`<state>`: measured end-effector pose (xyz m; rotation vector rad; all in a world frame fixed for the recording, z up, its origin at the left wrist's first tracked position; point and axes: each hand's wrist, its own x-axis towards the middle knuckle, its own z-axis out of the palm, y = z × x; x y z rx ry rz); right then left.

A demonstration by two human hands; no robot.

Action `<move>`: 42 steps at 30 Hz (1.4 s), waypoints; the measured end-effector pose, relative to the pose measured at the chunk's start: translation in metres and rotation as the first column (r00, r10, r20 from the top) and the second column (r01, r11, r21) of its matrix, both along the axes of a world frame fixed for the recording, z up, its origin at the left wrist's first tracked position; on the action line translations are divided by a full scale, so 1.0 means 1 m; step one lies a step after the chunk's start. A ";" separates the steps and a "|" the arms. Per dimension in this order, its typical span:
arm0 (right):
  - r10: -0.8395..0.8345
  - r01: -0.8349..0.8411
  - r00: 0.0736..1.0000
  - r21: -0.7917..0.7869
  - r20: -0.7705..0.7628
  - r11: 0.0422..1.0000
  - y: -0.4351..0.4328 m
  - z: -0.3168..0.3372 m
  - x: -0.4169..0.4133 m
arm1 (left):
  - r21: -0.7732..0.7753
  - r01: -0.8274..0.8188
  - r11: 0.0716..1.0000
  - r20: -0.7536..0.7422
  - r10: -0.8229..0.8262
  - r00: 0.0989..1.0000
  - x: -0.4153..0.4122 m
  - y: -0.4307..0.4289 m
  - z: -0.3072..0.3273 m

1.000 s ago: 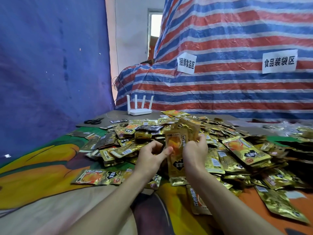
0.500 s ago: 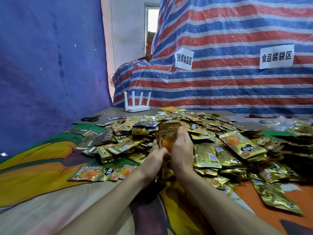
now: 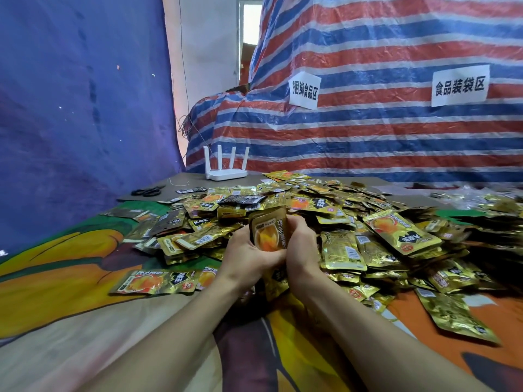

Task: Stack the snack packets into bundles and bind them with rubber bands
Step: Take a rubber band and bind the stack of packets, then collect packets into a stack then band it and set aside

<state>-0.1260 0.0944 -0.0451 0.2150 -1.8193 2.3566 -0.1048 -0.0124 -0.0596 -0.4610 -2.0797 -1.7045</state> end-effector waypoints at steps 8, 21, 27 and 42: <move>0.159 -0.145 0.984 -0.155 0.081 0.977 -0.001 0.002 0.001 | -0.016 0.101 0.995 0.056 -0.100 0.993 0.007 -0.002 0.002; -0.122 0.332 0.910 0.519 -0.397 0.788 0.079 0.016 0.042 | -0.072 0.171 0.983 0.142 -0.159 0.977 0.012 0.016 -0.005; -0.243 0.502 0.865 0.777 -0.440 0.379 0.171 0.037 0.066 | -0.213 0.242 0.947 0.036 -0.240 0.970 0.022 0.035 -0.004; -0.680 0.099 0.696 0.969 -0.231 -0.229 0.382 0.028 0.088 | -0.065 0.255 0.965 0.084 -0.249 0.965 0.016 0.026 -0.005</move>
